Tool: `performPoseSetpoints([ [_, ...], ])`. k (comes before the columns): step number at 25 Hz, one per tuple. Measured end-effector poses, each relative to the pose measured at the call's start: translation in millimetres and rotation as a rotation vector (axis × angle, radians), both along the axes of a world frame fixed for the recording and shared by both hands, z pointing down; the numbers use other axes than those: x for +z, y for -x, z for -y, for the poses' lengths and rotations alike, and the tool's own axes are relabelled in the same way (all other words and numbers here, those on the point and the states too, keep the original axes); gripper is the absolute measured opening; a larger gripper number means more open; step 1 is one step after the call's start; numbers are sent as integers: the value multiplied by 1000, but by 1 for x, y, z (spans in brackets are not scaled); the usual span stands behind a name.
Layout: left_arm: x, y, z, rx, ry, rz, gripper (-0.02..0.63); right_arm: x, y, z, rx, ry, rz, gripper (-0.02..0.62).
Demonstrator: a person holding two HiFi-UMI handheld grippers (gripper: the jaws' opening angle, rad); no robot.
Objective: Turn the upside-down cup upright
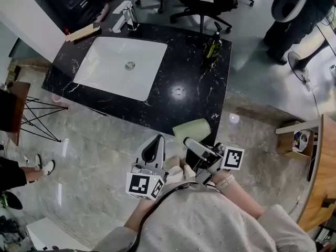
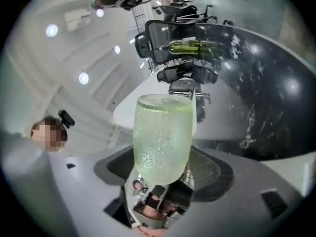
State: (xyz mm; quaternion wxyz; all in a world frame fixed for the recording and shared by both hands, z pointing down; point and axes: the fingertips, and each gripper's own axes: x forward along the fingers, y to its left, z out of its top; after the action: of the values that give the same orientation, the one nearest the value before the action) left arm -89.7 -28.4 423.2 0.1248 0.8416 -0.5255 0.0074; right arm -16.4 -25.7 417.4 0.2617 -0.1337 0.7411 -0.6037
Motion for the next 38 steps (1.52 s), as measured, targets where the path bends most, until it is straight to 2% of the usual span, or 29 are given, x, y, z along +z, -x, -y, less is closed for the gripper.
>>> performPoseSetpoints([
  [4, 1, 3, -1, 13, 4, 9, 6, 1, 1, 0, 5, 87, 305, 347],
  [7, 1, 4, -3, 20, 6, 19, 6, 8, 0, 4, 33, 152, 470, 347],
  [12, 0, 14, -7, 14, 11, 45, 6, 11, 4, 7, 81, 202, 615, 347],
  [18, 3, 21, -13, 14, 28, 61, 6, 15, -8, 8, 168, 209, 801, 347],
  [26, 10, 20, -19, 49, 48, 74, 6, 14, -21, 21, 239, 237, 1160, 347],
  [30, 13, 21, -21, 58, 61, 90, 6, 14, -26, 25, 254, 222, 1294, 347],
  [38, 16, 23, -23, 59, 72, 102, 6, 14, -39, 30, 254, 185, 1471, 347],
])
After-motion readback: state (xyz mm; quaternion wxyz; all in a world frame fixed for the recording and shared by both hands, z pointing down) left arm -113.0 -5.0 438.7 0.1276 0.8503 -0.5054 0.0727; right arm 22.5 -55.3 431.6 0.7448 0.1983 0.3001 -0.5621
